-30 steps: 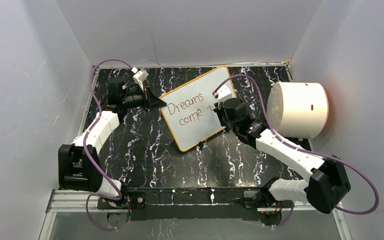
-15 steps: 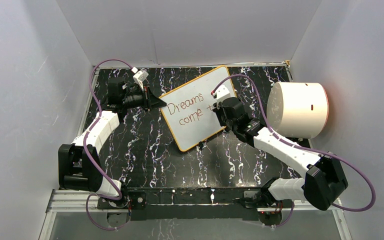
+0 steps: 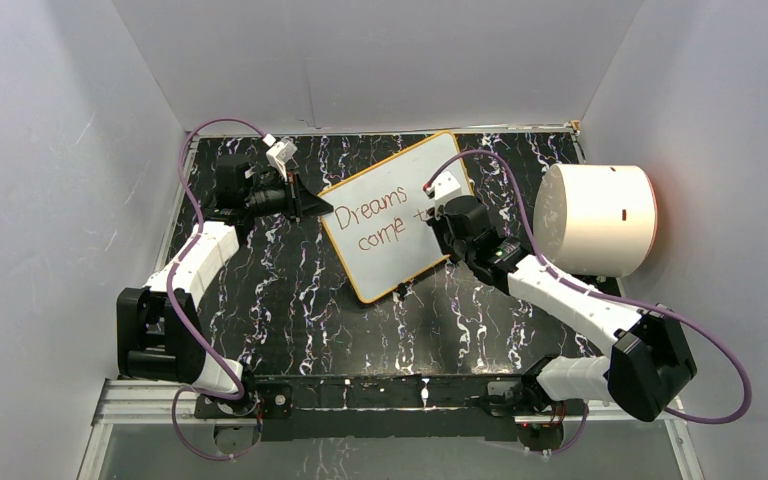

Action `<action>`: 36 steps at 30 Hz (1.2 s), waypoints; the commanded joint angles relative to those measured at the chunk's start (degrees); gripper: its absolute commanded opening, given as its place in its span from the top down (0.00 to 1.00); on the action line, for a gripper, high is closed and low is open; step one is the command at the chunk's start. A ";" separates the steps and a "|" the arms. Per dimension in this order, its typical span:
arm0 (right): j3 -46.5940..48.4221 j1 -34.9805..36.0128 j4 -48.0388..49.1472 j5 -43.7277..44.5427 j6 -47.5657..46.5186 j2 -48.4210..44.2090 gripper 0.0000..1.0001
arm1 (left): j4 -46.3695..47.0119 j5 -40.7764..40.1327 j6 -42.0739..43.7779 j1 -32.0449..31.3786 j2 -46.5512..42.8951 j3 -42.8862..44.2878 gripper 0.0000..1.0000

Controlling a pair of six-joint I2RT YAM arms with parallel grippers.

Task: Write a sentence on the whiteboard

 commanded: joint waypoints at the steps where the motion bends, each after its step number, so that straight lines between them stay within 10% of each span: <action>1: -1.19 -0.21 -0.65 -0.55 2.11 -1.83 1.00 | -7.06 -7.99 5.23 -1.23 3.50 -2.20 1.00; 36: 0.04 -1.88 7.93 0.40 1.30 -0.56 1.00 | -7.12 -7.54 5.40 -1.41 3.33 -2.28 1.00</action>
